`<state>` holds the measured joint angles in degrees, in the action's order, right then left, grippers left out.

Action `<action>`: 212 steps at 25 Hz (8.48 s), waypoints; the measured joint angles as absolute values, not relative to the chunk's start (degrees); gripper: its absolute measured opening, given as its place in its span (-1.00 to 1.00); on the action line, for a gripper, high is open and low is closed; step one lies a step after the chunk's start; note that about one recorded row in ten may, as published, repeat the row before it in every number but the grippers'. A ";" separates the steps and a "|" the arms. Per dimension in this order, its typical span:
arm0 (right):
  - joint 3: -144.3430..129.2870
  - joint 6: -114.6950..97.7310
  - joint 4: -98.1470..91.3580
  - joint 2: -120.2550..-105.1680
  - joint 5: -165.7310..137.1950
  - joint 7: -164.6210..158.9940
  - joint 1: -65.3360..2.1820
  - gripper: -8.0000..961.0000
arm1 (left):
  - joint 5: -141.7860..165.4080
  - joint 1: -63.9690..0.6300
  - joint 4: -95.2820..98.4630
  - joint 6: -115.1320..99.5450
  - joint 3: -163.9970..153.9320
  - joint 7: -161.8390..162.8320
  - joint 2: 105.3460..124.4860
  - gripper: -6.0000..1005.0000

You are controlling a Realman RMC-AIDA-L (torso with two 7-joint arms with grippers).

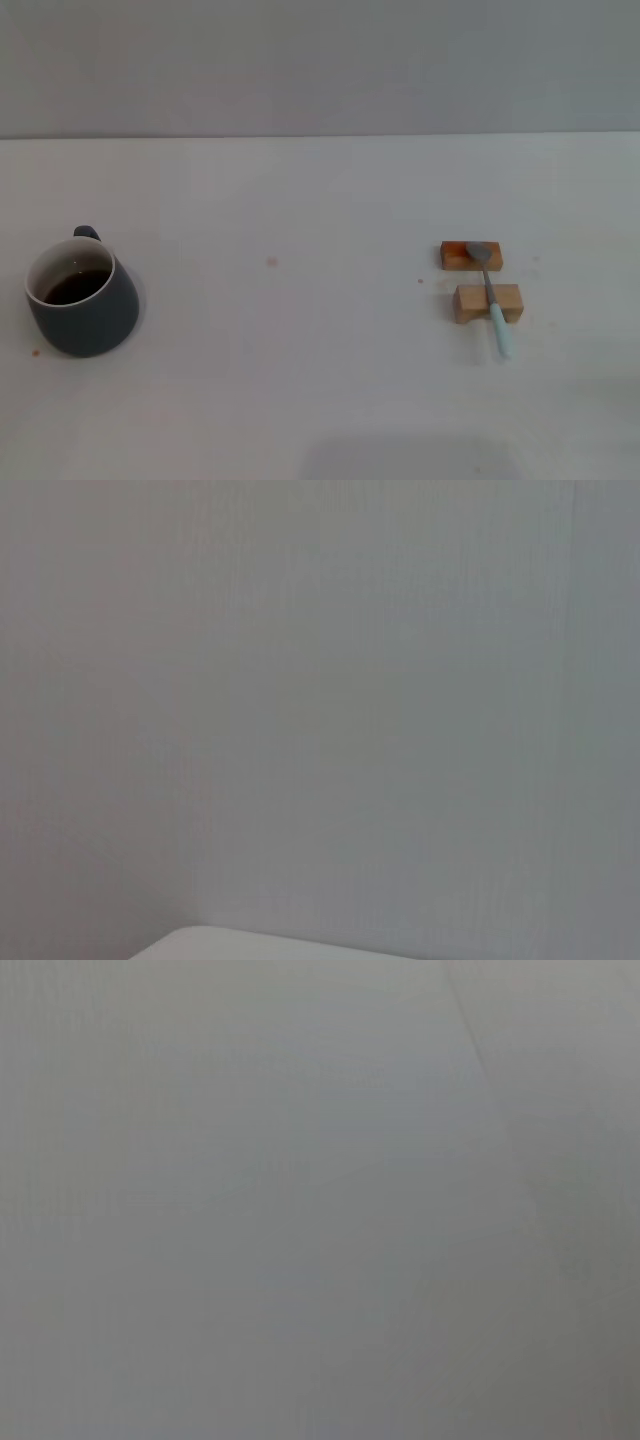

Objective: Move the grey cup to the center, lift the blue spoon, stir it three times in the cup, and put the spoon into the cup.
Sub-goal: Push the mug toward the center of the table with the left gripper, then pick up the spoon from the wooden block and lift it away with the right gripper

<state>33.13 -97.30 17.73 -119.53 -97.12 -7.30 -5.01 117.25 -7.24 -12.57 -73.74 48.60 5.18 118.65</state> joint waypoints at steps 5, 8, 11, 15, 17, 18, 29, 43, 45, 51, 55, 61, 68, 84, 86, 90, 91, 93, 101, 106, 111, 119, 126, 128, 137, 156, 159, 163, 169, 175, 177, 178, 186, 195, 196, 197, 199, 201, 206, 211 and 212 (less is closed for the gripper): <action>33.14 -97.30 17.63 -119.53 -96.99 -7.65 -4.88 0.45 | 117.24 -7.44 -12.57 -73.74 48.53 5.18 118.65 -0.99; 33.14 -97.30 17.56 -119.53 -96.96 -7.72 -4.79 0.45 | 117.25 -7.62 -12.57 -73.60 48.38 5.18 118.65 -0.99; 33.14 -97.30 17.56 -119.53 -96.96 -7.72 -4.77 0.45 | 117.25 -7.67 -12.57 -73.44 48.32 5.18 118.65 -0.99; 33.14 -97.29 17.48 -119.53 -97.03 -7.74 -4.75 0.45 | 117.34 -8.07 -12.36 -73.26 48.27 5.18 118.65 -0.99; 33.14 -97.29 17.51 -119.53 -97.05 -7.78 -4.70 0.45 | 117.42 -8.39 -12.11 -73.13 48.24 5.18 118.69 -0.99; 33.14 -97.29 17.53 -119.53 -97.06 -7.78 -4.65 0.45 | 117.50 -8.53 -12.05 -73.02 48.20 5.10 118.70 -0.99; 33.07 -98.07 17.79 -119.55 -97.12 -7.82 -4.15 0.45 | 117.71 -9.86 -12.52 -71.76 45.06 0.43 118.74 -0.99; 32.29 -99.42 17.93 -119.53 -97.14 -7.82 -3.86 0.45 | 117.68 -11.52 -12.69 -68.81 40.78 -0.35 118.74 -0.99; 32.26 -99.47 17.93 -119.53 -97.14 -7.83 -3.86 0.45 | 117.69 -11.52 -12.86 -68.53 39.94 -0.35 118.74 -0.99; 32.12 -99.50 17.98 -119.53 -97.14 -7.82 -3.86 0.45 | 117.69 -11.61 -13.40 -68.06 37.70 -0.35 118.74 -0.99; 31.75 -99.50 18.02 -119.52 -97.01 -7.82 -3.86 0.45 | 117.67 -11.96 -14.99 -68.02 34.82 -0.36 118.73 -0.99; 31.70 -99.50 18.08 -119.53 -96.96 -7.82 -3.94 0.45 | 117.67 -12.62 -16.19 -68.01 31.76 -0.31 118.74 -0.99; 31.73 -99.50 18.70 -119.48 -97.07 -7.82 -3.91 0.45 | 117.68 -13.13 -17.31 -67.94 28.69 -0.30 118.70 -0.99; 31.73 -99.49 18.72 -119.44 -97.12 -7.82 -3.88 0.45 | 117.59 -16.97 -16.30 -63.97 29.25 -0.35 118.75 -0.99; 31.73 -99.50 18.72 -119.44 -97.12 -7.82 -3.87 0.45 | 117.64 -17.18 -16.59 -63.78 28.71 -0.35 118.79 -0.99; 31.73 -99.53 18.72 -119.44 -97.12 -7.82 -3.86 0.45 | 117.68 -17.29 -17.87 -63.49 27.07 -0.35 118.82 -0.99; 31.73 -99.53 18.72 -119.44 -97.12 -7.82 -3.86 0.45 | 117.68 -17.30 -18.23 -63.38 26.65 -0.35 118.82 -0.99; 31.73 -99.56 18.72 -119.44 -97.12 -7.82 -3.86 0.45 | 117.69 -17.31 -18.76 -63.15 26.13 -0.35 118.83 -0.99; 31.38 -99.58 18.72 -119.47 -97.10 -7.82 -3.86 0.45 | 117.69 -18.42 -21.00 -61.83 22.85 -0.10 119.03 -0.99; 30.93 -99.58 18.72 -119.53 -97.04 -7.82 -3.87 0.45 | 117.68 -19.06 -21.87 -61.16 21.36 -0.02 119.09 -0.99; 29.81 -99.58 19.10 -119.60 -97.03 -7.82 -3.85 0.45 | 117.40 -17.85 -22.13 -62.29 21.78 -0.16 118.85 -0.99; 24.77 -99.30 21.07 -119.53 -97.09 -7.45 -5.47 0.45 | 117.24 -11.62 -21.33 -66.68 27.85 -2.51 118.47 -0.99; 19.59 -99.71 22.19 -119.63 -97.12 -7.28 -8.32 0.45 | 117.24 -7.43 -21.15 -69.01 35.60 -4.62 118.38 -0.99; 17.82 -99.05 22.85 -119.73 -97.12 -7.11 -9.47 0.45 | 117.21 -7.18 -20.40 -69.17 36.73 -4.75 118.37 -0.99; 12.42 -98.48 30.42 -119.76 -97.15 5.26 -9.81 0.45 | 117.19 -6.89 -18.87 -69.21 38.02 -3.17 118.29 -0.99; 8.94 -94.19 33.69 -119.71 -96.66 6.13 -5.92 0.45 | 120.09 -12.93 -18.32 -68.77 28.77 -0.27 118.37 -0.99; 8.36 -93.03 33.73 -119.71 -96.59 6.11 -5.56 0.45 | 120.11 -14.15 -18.40 -68.64 27.56 -0.26 118.48 -0.99; 8.11 -92.94 34.22 -119.71 -96.59 6.08 -5.46 0.45 | 120.14 -15.82 -18.71 -68.55 26.65 0.30 118.52 -0.99; 7.89 -92.94 34.29 -119.71 -96.58 6.06 -5.68 0.45 | 120.16 -17.05 -19.00 -68.53 24.04 1.92 118.59 -0.99; 7.64 -93.05 34.48 -119.63 -96.59 6.06 -5.76 0.45 | 120.23 -17.88 -19.23 -67.82 22.31 2.02 118.67 -0.99; 7.64 -93.20 34.56 -119.58 -96.68 6.06 -5.65 0.45 | 120.24 -18.58 -19.28 -66.46 21.83 2.02 118.72 -0.99; 7.65 -93.29 34.66 -119.54 -96.76 6.06 -5.58 0.45 | 120.24 -18.58 -19.28 -66.46 21.83 2.02 118.72 -0.99; 7.57 -93.47 34.96 -119.44 -96.97 6.06 -5.45 0.45 | 120.24 -20.89 -19.25 -62.29 21.49 2.03 118.73 -0.99; 7.55 -93.52 34.98 -119.34 -97.03 6.06 -5.53 0.45 | 120.63 -22.03 -20.17 -61.18 20.29 2.02 118.90 -0.99; 7.56 -93.52 34.98 -119.34 -97.03 6.06 -5.55 0.45 | 120.68 -22.33 -20.52 -61.15 19.53 2.03 118.91 -0.99; 7.56 -93.49 34.98 -119.35 -97.03 6.06 -5.57 0.45 | 120.73 -22.52 -20.61 -61.15 18.92 1.94 118.92 -0.99; 7.55 -93.30 34.98 -119.35 -97.03 6.06 -5.61 0.45 | 120.77 -22.62 -20.68 -61.16 18.63 1.75 118.95 -0.99; 7.35 -93.06 34.98 -119.41 -97.02 6.06 -5.55 0.45 | 120.59 -22.17 -20.73 -61.39 18.96 1.51 118.93 -0.99; 6.05 -92.16 34.64 -119.58 -96.68 6.06 -5.28 0.45 | 120.33 -18.37 -20.15 -62.44 22.72 1.44 118.42 -0.99; 5.99 -88.21 34.48 -119.62 -96.64 6.07 -5.12 0.45 | 120.50 -14.54 -19.04 -64.63 24.88 1.42 118.30 -0.99; 6.01 -87.41 34.26 -119.62 -96.64 6.07 -5.21 0.45 | 120.50 -14.54 -19.04 -64.63 24.88 1.42 118.30 -0.99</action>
<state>6.01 -87.41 34.26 -119.62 -96.64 6.07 -5.21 120.50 -14.54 -19.04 -64.63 24.88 1.41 118.30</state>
